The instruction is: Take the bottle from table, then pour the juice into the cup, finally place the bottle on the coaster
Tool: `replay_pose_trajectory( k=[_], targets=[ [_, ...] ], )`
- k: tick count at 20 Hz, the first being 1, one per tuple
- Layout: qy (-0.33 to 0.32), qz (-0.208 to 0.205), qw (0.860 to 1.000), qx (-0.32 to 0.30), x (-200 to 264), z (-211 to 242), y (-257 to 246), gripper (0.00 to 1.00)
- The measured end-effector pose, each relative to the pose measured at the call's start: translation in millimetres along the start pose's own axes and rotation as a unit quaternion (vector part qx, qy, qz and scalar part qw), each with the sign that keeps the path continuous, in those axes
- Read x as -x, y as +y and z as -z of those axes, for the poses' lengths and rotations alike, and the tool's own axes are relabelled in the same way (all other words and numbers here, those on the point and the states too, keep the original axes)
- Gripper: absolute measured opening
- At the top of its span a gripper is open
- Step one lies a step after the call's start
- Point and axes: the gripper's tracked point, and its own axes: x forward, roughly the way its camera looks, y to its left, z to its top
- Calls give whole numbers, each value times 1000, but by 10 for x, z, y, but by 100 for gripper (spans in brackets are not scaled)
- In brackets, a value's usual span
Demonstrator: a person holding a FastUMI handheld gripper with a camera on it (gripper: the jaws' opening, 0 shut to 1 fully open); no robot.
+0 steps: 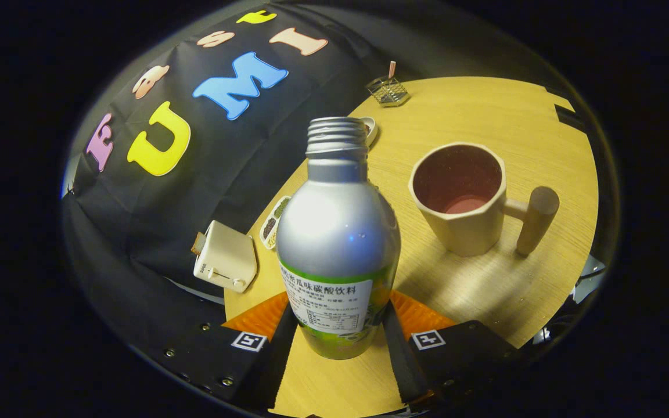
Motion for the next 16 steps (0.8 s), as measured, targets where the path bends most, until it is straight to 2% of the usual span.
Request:
replay_pose_trajectory(
  k=[8, 16],
  targets=[
    [-99, 20, 992, 78, -161, -417, 66, 76],
    [-165, 36, 967, 189, -426, -745, 253, 76]
  ],
)
